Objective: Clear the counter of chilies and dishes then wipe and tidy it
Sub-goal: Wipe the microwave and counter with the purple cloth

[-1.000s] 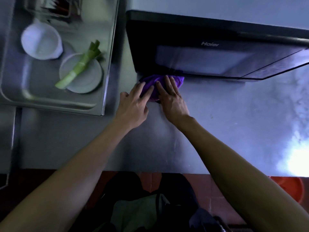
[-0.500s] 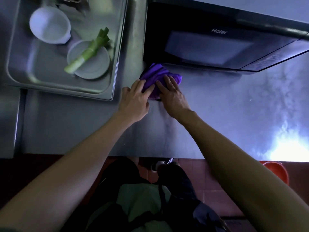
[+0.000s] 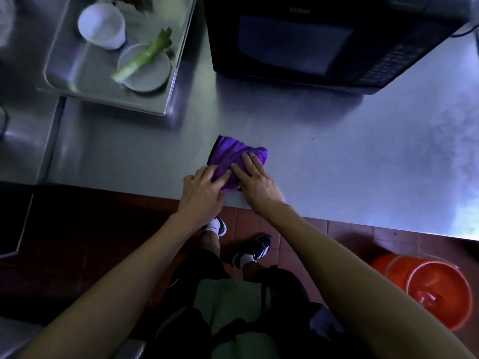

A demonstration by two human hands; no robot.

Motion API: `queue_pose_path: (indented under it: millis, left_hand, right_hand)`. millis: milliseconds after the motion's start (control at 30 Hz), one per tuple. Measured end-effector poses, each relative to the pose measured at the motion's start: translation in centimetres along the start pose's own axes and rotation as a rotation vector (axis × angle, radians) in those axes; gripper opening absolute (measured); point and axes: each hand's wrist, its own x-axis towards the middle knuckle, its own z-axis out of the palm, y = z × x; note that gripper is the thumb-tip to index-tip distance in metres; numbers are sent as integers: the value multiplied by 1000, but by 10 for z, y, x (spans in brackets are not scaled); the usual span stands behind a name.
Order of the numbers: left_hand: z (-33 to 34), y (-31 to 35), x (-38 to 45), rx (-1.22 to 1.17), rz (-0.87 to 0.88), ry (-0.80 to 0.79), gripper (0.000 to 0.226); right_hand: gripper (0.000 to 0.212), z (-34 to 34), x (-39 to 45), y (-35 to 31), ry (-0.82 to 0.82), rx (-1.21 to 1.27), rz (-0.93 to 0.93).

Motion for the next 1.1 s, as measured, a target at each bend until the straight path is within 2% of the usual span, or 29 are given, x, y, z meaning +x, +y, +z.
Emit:
queue_pose_path:
  millis: [167,500,767,1100]
  left_hand:
    - [11,33,-34,20,-48,-40,61]
    - [24,64,-36,57,52,-72,59]
    - [20,49,-11,91,74,-23,59]
    - [-5,-3,94,34,144,79,46]
  right_hand:
    - [62,10,-45,6,3,19,-14]
    - [59,16,-85,21,89,74,59]
    - [60,6,-49,28,71,84,63]
    - [56,-30,38,47,126,96,138]
